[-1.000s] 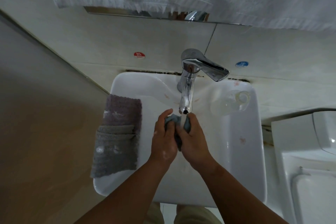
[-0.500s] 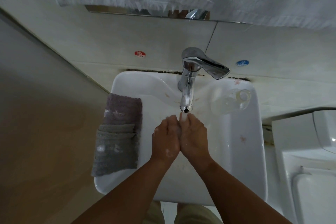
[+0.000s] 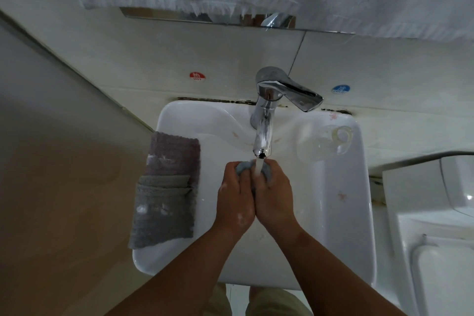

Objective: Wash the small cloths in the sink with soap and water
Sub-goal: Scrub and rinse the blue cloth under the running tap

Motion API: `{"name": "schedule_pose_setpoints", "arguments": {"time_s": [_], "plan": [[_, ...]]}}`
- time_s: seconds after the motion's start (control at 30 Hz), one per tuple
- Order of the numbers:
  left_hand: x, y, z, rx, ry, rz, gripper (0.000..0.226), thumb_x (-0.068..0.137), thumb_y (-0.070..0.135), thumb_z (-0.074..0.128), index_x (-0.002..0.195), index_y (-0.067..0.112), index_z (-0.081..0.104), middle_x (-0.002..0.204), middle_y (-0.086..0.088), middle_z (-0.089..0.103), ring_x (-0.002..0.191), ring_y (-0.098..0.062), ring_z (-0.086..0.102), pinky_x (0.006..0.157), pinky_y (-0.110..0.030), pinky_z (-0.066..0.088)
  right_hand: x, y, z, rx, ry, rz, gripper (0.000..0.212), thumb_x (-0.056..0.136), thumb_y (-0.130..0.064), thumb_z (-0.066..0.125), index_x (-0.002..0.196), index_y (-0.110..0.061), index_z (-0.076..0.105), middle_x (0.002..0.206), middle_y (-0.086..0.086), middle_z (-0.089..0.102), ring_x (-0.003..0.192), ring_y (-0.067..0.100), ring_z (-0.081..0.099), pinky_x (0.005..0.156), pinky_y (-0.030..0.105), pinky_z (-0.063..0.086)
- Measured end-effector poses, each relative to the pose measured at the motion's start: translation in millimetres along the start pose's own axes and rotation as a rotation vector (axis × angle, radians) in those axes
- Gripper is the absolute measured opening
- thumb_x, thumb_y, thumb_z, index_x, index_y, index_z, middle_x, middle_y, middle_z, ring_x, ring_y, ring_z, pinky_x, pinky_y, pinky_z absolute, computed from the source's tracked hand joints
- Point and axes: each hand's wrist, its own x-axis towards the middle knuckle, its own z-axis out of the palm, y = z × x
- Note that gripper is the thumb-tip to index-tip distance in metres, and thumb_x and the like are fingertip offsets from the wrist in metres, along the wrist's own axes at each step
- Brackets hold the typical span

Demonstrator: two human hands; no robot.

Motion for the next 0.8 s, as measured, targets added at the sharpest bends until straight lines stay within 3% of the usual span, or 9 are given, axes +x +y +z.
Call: {"name": "schedule_pose_setpoints", "arguments": {"time_s": [0.17,0.27,0.37,0.43,0.53,0.57,0.67,0.73,0.8], "plan": [[5,-5,-3,0.358,-0.077,0.216,0.024,0.096,0.027,0.064,0.113,0.014,0.054,0.103,0.007,0.059,0.088,-0.01,0.061,0.079,-0.024,0.053,1,-4,-5,-0.11,-0.006,-0.017,0.02,0.103,-0.03,0.049,0.085,-0.023,0.05,0.074,-0.011,0.059,0.07,-0.008,0.059,0.057,0.007,0.041],[6,-11,0,0.643,-0.063,0.435,0.036,0.077,0.019,0.084,0.105,0.006,0.065,0.097,-0.007,0.063,0.078,-0.02,0.066,0.065,-0.028,0.056,5,-3,-6,-0.15,-0.013,-0.03,0.026,0.104,-0.029,0.049,0.081,-0.017,0.052,0.071,-0.006,0.06,0.063,0.005,0.059,0.057,0.013,0.044],[10,-14,3,0.674,0.024,0.499,0.028,0.075,0.01,0.084,0.095,0.004,0.066,0.083,-0.012,0.067,0.066,-0.025,0.068,0.056,-0.032,0.058,6,-2,-5,-0.155,-0.002,-0.046,0.034,0.103,-0.034,0.045,0.077,-0.016,0.056,0.069,-0.004,0.062,0.062,0.009,0.06,0.062,0.025,0.048],[9,-11,2,0.617,0.058,0.513,0.005,0.093,0.015,0.066,0.097,0.011,0.064,0.082,-0.006,0.067,0.068,-0.023,0.067,0.061,-0.028,0.055,7,-3,-5,-0.18,-0.005,-0.06,0.041,0.103,-0.038,0.04,0.073,-0.017,0.059,0.066,-0.004,0.064,0.061,0.01,0.061,0.06,0.027,0.047],[6,-7,1,0.176,0.014,0.086,0.031,0.107,0.031,0.04,0.082,0.022,0.056,0.078,-0.002,0.064,0.077,-0.026,0.064,0.074,-0.044,0.055,8,-6,-5,-0.134,-0.005,0.017,0.043,0.107,-0.03,0.038,0.071,-0.018,0.057,0.065,-0.003,0.061,0.058,0.008,0.056,0.058,0.027,0.043],[6,-6,1,0.053,-0.028,-0.022,0.032,0.107,0.035,0.039,0.083,0.023,0.056,0.078,-0.002,0.061,0.079,-0.028,0.062,0.075,-0.051,0.055,9,-6,-6,-0.126,0.003,0.035,0.038,0.107,-0.028,0.038,0.075,-0.017,0.055,0.066,-0.003,0.058,0.058,0.006,0.053,0.058,0.024,0.041],[5,-8,-1,-0.168,-0.056,-0.103,0.013,0.104,0.034,0.049,0.108,0.028,0.059,0.102,-0.002,0.066,0.095,-0.026,0.066,0.082,-0.046,0.06,7,-2,-5,0.014,-0.075,0.074,0.007,0.105,-0.025,0.048,0.104,-0.021,0.053,0.082,-0.005,0.06,0.067,0.003,0.058,0.062,0.022,0.05],[7,-10,-2,-0.276,-0.08,-0.111,0.019,0.101,0.034,0.053,0.119,0.032,0.058,0.114,-0.002,0.066,0.103,-0.022,0.068,0.085,-0.043,0.06,4,1,-5,0.15,-0.122,0.091,0.016,0.103,-0.026,0.054,0.118,-0.023,0.052,0.093,-0.002,0.064,0.078,0.008,0.065,0.067,0.026,0.057],[6,-9,-1,-0.25,-0.075,-0.053,0.018,0.103,0.032,0.049,0.12,0.032,0.056,0.112,0.0,0.067,0.1,-0.016,0.068,0.082,-0.039,0.06,3,-1,-5,0.18,-0.086,0.07,0.014,0.101,-0.026,0.058,0.114,-0.021,0.057,0.089,-0.005,0.066,0.075,0.005,0.065,0.064,0.023,0.055]]}}
